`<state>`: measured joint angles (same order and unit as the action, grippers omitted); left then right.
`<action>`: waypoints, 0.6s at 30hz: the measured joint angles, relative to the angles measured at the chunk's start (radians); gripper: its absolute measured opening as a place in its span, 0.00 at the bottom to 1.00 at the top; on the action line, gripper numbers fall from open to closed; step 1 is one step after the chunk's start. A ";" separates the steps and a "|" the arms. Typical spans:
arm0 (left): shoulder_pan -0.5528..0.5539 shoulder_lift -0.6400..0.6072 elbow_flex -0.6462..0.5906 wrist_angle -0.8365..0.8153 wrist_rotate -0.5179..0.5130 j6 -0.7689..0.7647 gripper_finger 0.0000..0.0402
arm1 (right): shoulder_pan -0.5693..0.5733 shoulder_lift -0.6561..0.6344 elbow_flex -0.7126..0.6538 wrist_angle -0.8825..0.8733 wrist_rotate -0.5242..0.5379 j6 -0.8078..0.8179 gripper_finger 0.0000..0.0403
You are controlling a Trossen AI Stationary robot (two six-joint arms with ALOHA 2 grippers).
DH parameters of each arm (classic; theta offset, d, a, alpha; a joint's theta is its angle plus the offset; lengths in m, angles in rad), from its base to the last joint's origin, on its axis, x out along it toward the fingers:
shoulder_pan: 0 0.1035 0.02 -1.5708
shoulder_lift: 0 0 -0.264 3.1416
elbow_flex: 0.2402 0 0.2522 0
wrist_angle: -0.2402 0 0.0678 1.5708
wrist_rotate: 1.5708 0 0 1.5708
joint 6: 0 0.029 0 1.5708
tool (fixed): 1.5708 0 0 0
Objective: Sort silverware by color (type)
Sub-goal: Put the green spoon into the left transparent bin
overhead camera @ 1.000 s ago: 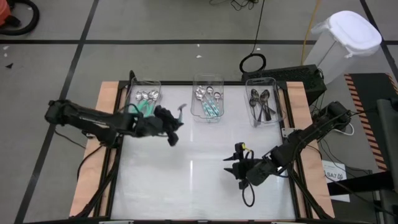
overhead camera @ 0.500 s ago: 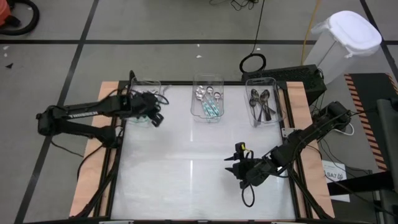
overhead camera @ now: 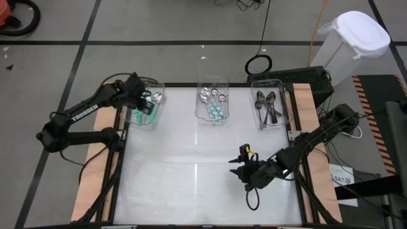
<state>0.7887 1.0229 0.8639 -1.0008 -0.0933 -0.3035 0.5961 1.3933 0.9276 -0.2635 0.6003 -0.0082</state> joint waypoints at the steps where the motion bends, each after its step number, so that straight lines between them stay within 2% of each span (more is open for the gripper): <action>1: 0.025 0.009 0.000 0.001 0.018 0.014 0.13 | 0.000 0.000 0.000 0.000 0.000 -0.003 0.42; 6: 0.105 0.086 0.000 -0.006 0.054 0.058 0.13 | 0.000 0.000 0.000 0.000 0.000 -0.004 0.42; 18: 0.102 0.245 0.000 -0.101 0.067 0.036 0.18 | 0.000 0.000 0.000 -0.006 0.000 -0.004 0.42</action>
<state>0.8903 1.2679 0.8639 -1.1018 -0.0261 -0.2671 0.5961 1.3933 0.9276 -0.2692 0.6003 -0.0120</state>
